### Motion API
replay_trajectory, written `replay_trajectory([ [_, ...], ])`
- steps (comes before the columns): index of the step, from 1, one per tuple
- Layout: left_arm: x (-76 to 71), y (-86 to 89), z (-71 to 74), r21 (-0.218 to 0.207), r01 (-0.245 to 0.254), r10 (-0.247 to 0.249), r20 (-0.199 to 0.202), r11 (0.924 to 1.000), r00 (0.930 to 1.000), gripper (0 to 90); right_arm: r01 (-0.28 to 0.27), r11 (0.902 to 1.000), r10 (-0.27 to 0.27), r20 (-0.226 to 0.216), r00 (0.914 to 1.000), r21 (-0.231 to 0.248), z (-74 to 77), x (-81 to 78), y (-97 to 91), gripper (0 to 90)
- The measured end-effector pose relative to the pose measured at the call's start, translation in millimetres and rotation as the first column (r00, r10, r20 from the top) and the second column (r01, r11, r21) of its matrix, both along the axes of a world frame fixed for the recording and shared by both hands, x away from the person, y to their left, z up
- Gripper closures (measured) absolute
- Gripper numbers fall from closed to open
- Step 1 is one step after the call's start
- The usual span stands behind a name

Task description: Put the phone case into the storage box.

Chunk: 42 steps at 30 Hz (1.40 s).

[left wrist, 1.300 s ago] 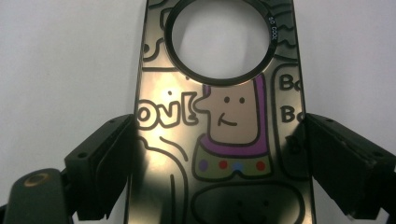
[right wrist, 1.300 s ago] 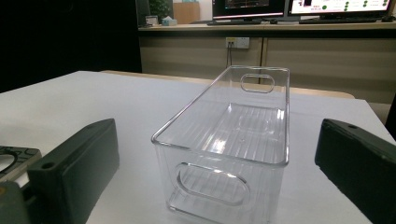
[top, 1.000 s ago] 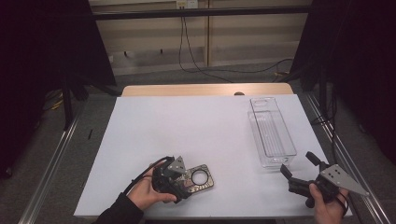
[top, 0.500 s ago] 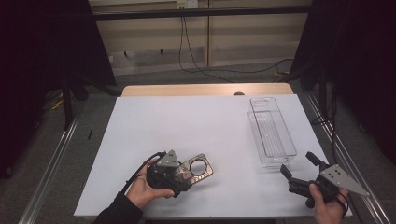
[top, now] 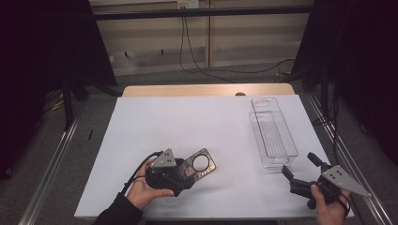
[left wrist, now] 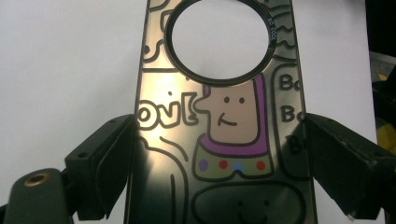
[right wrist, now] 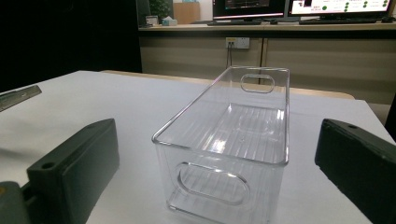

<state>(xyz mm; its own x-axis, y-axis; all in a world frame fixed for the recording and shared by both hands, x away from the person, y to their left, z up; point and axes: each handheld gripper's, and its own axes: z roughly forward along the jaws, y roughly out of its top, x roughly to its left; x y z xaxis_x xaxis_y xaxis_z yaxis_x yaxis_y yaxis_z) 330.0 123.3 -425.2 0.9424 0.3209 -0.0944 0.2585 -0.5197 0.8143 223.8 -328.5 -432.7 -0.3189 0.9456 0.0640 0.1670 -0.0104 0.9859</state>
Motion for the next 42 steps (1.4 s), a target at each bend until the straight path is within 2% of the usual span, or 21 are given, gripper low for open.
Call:
replay_trajectory([
  [5, -0.3, 2.3, 2.3, -0.05, -0.012, 0.012, 0.008, 0.9987, 0.9999, 12.3, -0.004, 1.0, 0.004, 0.0, 1.0, -0.004, 0.0, 0.0, 0.1, 0.0],
  [11, 0.3, 6.2, 5.4, -0.117, -0.025, 0.027, 0.016, 0.9928, 0.9995, 12.2, -0.006, 1.0, 0.006, -0.004, 1.0, -0.003, -0.1, 0.1, 0.2, 0.0],
  [12, -0.3, 5.8, 5.2, -0.135, 0.001, 0.002, 0.024, 0.9908, 0.9997, 12.3, -0.008, 1.0, 0.008, -0.004, 1.0, -0.003, -0.2, 0.2, 0.1, 0.0],
  [14, -2.3, 4.5, 5.2, -0.149, 0.015, -0.007, 0.057, 0.9887, 0.9984, 12.2, -0.009, 1.0, 0.009, -0.006, 0.9999, -0.004, -0.2, 0.1, 0.1, 0.0],
  [17, -4.0, 1.6, 4.5, -0.172, 0.042, -0.028, 0.081, 0.9841, 0.9963, 12.3, -0.011, 0.9999, 0.011, -0.005, 0.9999, -0.007, -0.3, 0.2, 0.0, 0.0],
  [20, -3.9, 1.2, 4.4, -0.196, 0.042, -0.026, 0.081, 0.9797, 0.9964, 12.3, -0.011, 0.9999, 0.011, -0.004, 0.9999, -0.004, -0.3, -0.1, 0.1, 0.0],
  [24, -2.0, 3.9, 6.8, -0.246, 0.026, -0.007, 0.079, 0.969, 0.9969, 12.3, -0.015, 0.9999, 0.015, 0.002, 0.9999, -0.005, 0.3, -0.3, 0.4, 0.0],
  [28, 0.4, 6.6, 8.9, -0.269, 0.012, 0.004, 0.061, 0.9631, 0.9981, 12.3, -0.022, 0.9998, 0.022, -0.003, 0.9998, -0.004, -0.6, 0.1, 0.8, 0.0],
  [33, 0.8, 7.4, 11.4, -0.292, 0.016, 0.002, 0.061, 0.9563, 0.9981, 12.3, -0.033, 0.9992, 0.033, 0.0, 0.9995, -0.021, 1.9, -0.5, 2.3, 0.0],
  [37, -0.1, 7.6, 14.6, -0.31, 0.017, 0.004, 0.066, 0.9506, 0.9978, 12.3, -0.054, 0.9985, 0.054, -0.002, 0.9985, 0.012, 3.0, 0.3, 2.9, 0.0],
  [42, -0.1, 6.9, 19.0, -0.335, 0.028, -0.007, 0.064, 0.9418, 0.9979, 12.3, -0.101, 0.9948, 0.101, 0.02, 0.9947, 0.01, 10.8, -0.6, 8.1, 0.0],
])
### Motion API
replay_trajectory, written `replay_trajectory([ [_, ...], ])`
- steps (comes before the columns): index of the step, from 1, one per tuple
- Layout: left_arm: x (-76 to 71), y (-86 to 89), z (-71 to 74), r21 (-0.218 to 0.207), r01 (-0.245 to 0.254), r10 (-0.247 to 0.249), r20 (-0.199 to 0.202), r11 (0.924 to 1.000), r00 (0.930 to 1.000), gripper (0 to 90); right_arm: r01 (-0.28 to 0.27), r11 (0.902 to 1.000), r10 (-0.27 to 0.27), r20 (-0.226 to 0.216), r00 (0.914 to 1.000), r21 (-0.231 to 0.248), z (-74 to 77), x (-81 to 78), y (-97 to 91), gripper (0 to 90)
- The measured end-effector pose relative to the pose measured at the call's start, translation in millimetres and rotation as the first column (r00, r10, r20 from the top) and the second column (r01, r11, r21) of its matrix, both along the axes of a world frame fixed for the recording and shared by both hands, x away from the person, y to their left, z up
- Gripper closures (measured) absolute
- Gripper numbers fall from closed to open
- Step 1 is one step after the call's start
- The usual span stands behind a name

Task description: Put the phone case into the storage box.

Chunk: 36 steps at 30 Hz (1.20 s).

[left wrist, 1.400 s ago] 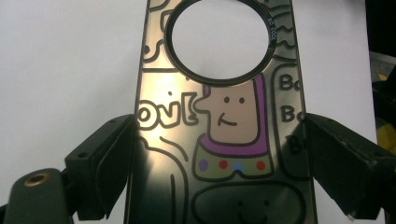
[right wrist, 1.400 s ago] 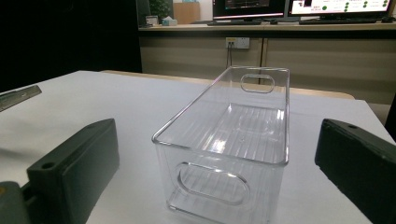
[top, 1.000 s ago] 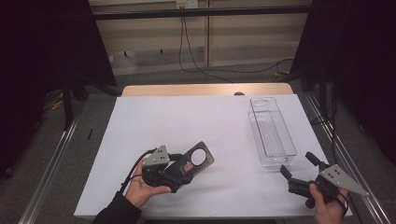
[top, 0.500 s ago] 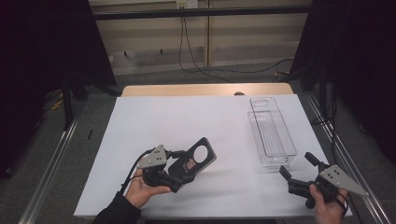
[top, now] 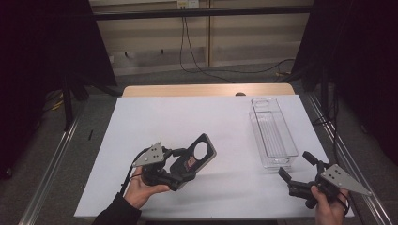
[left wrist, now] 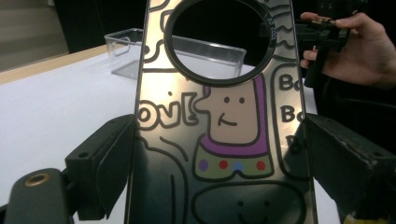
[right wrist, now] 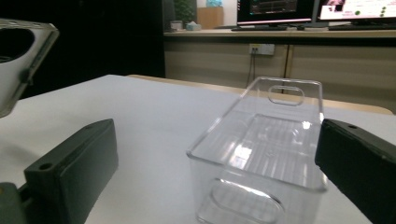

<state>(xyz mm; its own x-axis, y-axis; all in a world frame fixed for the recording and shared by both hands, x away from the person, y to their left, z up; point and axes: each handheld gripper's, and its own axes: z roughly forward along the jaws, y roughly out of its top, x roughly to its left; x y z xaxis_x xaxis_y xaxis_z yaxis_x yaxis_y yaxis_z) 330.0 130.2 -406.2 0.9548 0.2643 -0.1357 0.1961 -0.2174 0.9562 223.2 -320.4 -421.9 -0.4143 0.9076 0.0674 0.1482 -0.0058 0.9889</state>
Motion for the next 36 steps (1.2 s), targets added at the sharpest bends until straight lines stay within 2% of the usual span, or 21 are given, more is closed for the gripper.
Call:
replay_trajectory([
  [1, 0.3, -0.5, 0.5, -0.008, 0.005, -0.005, -0.014, 1.0, 0.9999, 12.3, -0.014, 0.9999, 0.014, 0.006, 0.9999, 0.002, 1.7, 0.3, 1.9, 0.0],
  [4, 0.4, -1.7, 2.3, -0.004, 0.012, -0.012, -0.008, 0.9999, 0.9999, 12.3, -0.035, 0.9993, 0.035, 0.01, 0.9993, 0.009, 5.1, 1.8, 5.7, 0.0],
  [10, 1.5, -5.7, 3.4, -0.015, 0.021, -0.021, -0.027, 0.9997, 0.9994, 12.2, -0.083, 0.9964, 0.083, 0.013, 0.9965, 0.016, 8.0, 9.9, 10.5, 0.0],
  [14, 3.0, -8.9, 5.5, -0.019, 0.024, -0.024, -0.025, 0.9995, 0.9994, 12.2, -0.121, 0.9917, 0.121, 0.019, 0.9925, 0.042, 12.7, 15.3, 16.6, 0.0],
  [16, 3.1, -10.9, 7.1, -0.016, 0.028, -0.028, -0.018, 0.9995, 0.9994, 12.2, -0.137, 0.9899, 0.137, 0.023, 0.9903, 0.036, 15.7, 17.6, 20.5, 0.0],
  [20, 3.1, -16.4, 11.0, 0.001, 0.049, -0.049, 0.017, 0.9988, 0.9987, 12.2, -0.188, 0.9814, 0.187, 0.015, 0.9822, 0.039, 20.3, 21.5, 28.3, 0.0],
  [23, 7.6, -21.2, 13.0, 0.0, 0.069, -0.069, 0.016, 0.9976, 0.9975, 12.3, -0.211, 0.9766, 0.211, 0.009, 0.9774, 0.04, 21.9, 25.3, 33.0, 0.0],
  [26, 13.2, -26.6, 11.0, -0.024, 0.076, -0.076, 0.004, 0.9968, 0.9971, 12.2, -0.227, 0.9729, 0.227, 0.008, 0.9739, 0.046, 19.3, 28.1, 37.7, 0.0],
  [31, 14.8, -31.5, 6.2, 0.01, 0.108, -0.108, 0.014, 0.9941, 0.994, 12.2, -0.257, 0.9653, 0.257, -0.009, 0.9663, 0.047, 15.8, 30.1, 43.1, 0.0],
  [33, 13.3, -31.6, 6.3, 0.008, 0.115, -0.115, 0.013, 0.9933, 0.9932, 12.2, -0.271, 0.9615, 0.272, -0.011, 0.9623, 0.045, 16.4, 31.0, 45.3, 0.0],
  [35, 11.1, -31.7, 7.1, 0.009, 0.126, -0.126, 0.02, 0.992, 0.9918, 12.2, -0.297, 0.954, 0.297, -0.008, 0.9548, 0.043, 16.8, 31.9, 47.7, 0.0],
  [36, 10.1, -31.8, 7.5, 0.008, 0.126, -0.127, 0.021, 0.9919, 0.9917, 12.2, -0.321, 0.9464, 0.321, -0.006, 0.947, 0.036, 17.3, 32.3, 50.0, 0.0],
])
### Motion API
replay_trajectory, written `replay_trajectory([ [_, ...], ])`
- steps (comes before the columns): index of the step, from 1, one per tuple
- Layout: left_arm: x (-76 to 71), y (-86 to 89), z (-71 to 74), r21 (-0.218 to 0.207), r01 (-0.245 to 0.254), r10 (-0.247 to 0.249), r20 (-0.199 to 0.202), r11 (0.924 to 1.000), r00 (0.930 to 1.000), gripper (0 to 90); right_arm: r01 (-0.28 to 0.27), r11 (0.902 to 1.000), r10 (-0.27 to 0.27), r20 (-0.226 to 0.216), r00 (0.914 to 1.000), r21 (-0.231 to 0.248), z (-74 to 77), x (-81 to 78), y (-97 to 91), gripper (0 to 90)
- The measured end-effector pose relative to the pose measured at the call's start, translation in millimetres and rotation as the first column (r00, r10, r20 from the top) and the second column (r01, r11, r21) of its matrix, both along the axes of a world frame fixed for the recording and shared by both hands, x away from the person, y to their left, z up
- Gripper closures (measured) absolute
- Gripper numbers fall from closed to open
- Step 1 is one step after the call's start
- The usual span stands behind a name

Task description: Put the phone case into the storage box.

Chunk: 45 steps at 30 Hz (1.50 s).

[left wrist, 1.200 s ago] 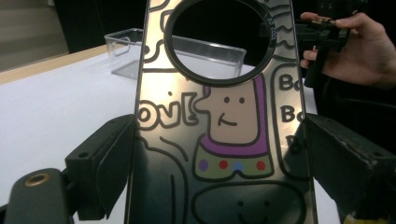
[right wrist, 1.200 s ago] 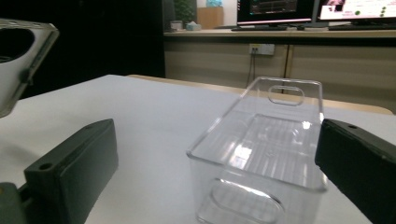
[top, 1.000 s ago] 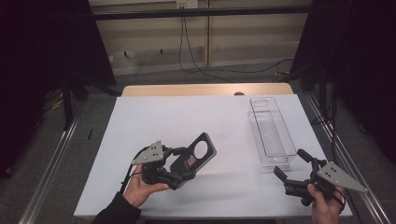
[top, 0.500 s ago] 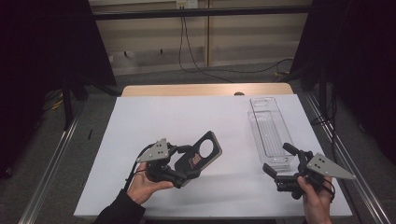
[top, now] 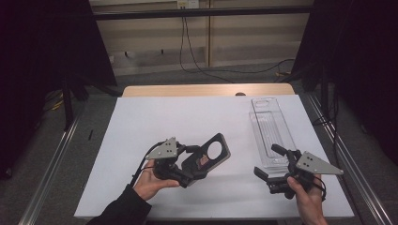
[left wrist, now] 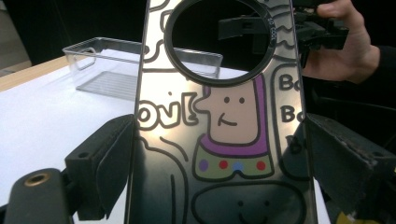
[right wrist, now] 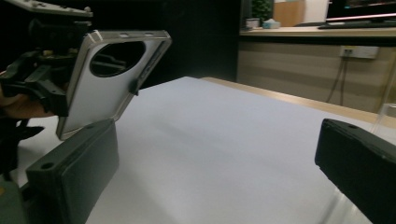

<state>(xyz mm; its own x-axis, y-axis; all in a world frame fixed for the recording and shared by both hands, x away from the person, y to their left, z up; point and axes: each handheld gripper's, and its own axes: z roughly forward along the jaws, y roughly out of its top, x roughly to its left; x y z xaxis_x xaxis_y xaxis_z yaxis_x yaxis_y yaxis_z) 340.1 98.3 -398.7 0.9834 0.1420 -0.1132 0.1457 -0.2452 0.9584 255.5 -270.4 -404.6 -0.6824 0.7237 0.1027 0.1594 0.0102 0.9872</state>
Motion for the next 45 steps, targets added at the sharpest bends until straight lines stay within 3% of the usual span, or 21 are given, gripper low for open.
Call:
replay_trajectory([
  [6, -3.8, 0.7, 0.5, 0.002, 0.01, -0.01, 0.002, 0.9999, 0.9999, 12.2, -0.102, 0.9947, 0.102, 0.024, 0.9945, -0.011, 6.3, 4.3, 14.8, 0.0],
  [15, -7.1, 1.5, 0.8, 0.001, 0.014, -0.014, 0.006, 0.9999, 0.9999, 12.2, -0.132, 0.9912, 0.132, 0.009, 0.9912, -0.009, 14.6, 11.7, 28.2, 0.0],
  [23, -8.6, 0.7, 0.9, 0.005, 0.029, -0.029, 0.008, 0.9996, 0.9995, 12.3, -0.225, 0.9742, 0.225, -0.007, 0.9744, -0.02, 16.4, 16.3, 32.4, 0.0],
  [32, -10.3, -0.2, 1.6, 0.008, 0.041, -0.041, 0.012, 0.9991, 0.9991, 12.2, -0.374, 0.9261, 0.372, -0.043, 0.9274, -0.053, 29.3, 27.0, 31.4, 0.0],
  [37, -10.8, -0.9, 1.0, 0.013, 0.042, -0.043, 0.015, 0.999, 0.999, 12.2, -0.423, 0.9033, 0.42, -0.061, 0.9055, -0.068, 34.6, 31.8, 33.3, 0.0],
  [40, -11.7, -1.3, 0.8, 0.016, 0.046, -0.046, 0.023, 0.9988, 0.9987, 12.2, -0.459, 0.8863, 0.454, -0.084, 0.8869, -0.058, 35.0, 35.6, 35.9, 0.0],
  [45, -12.8, -3.9, -0.6, 0.022, 0.06, -0.06, 0.022, 0.998, 0.9979, 12.2, -0.492, 0.8686, 0.485, -0.109, 0.8678, -0.056, 35.5, 42.2, 38.1, 0.0],
])
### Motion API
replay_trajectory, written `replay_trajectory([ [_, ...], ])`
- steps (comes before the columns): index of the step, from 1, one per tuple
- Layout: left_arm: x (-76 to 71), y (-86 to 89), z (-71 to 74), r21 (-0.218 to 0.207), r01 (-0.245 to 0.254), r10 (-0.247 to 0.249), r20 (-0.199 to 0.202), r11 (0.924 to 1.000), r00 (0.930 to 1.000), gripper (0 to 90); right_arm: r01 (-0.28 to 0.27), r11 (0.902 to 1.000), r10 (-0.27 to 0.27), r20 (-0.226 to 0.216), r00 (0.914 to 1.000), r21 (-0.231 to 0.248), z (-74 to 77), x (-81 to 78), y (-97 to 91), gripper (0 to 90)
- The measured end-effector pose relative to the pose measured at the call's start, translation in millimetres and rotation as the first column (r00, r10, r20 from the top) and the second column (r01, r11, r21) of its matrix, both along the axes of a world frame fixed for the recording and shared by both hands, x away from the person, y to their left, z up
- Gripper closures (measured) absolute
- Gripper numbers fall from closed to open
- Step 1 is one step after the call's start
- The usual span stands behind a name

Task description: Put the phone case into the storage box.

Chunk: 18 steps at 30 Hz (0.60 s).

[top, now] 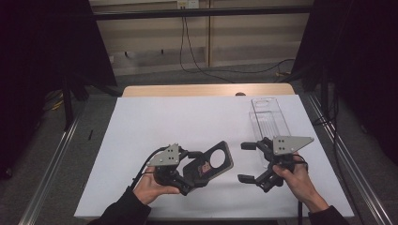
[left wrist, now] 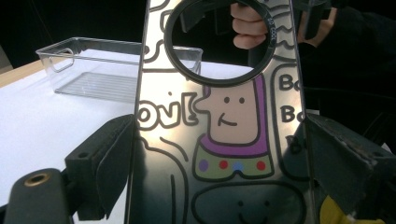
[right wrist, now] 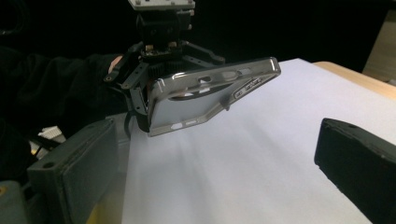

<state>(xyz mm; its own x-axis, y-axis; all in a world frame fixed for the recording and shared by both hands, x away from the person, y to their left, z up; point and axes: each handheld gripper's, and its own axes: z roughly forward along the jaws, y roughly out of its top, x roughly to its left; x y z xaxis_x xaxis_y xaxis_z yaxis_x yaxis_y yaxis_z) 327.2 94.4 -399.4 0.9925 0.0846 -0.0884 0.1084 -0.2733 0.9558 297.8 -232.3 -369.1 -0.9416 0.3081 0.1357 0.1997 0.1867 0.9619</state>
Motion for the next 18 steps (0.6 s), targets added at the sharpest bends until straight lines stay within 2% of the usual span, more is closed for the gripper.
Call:
replay_trajectory([
  [2, -0.6, -0.6, -0.2, 0.003, 0.005, -0.005, 0.001, 1.0, 1.0, 12.3, -0.027, 0.9996, 0.027, -0.013, 0.9995, -0.003, 0.6, 3.4, 1.5, 0.0],
  [5, -1.2, -1.1, -0.5, 0.005, 0.013, -0.013, 0.002, 0.9999, 0.9999, 12.2, -0.047, 0.9987, 0.047, -0.01, 0.9989, -0.02, 3.0, 7.5, 3.0, 0.0],
  [7, -1.6, -1.2, -0.4, 0.006, 0.016, -0.016, 0.002, 0.9999, 0.9999, 12.2, -0.068, 0.9976, 0.068, -0.009, 0.9976, -0.013, 5.2, 10.3, 4.3, 0.0],
  [11, -2.1, -1.4, -0.6, 0.01, 0.02, -0.02, 0.002, 0.9997, 0.9998, 12.2, -0.074, 0.9968, 0.073, -0.008, 0.9973, -0.032, 6.7, 13.4, 7.6, 0.6],
  [15, -2.7, -2.4, -1.3, 0.015, 0.028, -0.028, 0.002, 0.9995, 0.9996, 12.2, -0.109, 0.9922, 0.109, -0.006, 0.994, -0.06, 4.7, 15.0, 11.9, 0.6],
  [18, -3.2, -3.6, -2.2, 0.02, 0.038, -0.038, 0.002, 0.9991, 0.9993, 12.2, -0.126, 0.9901, 0.126, -0.006, 0.992, -0.061, 4.8, 15.6, 14.6, 0.7],
])
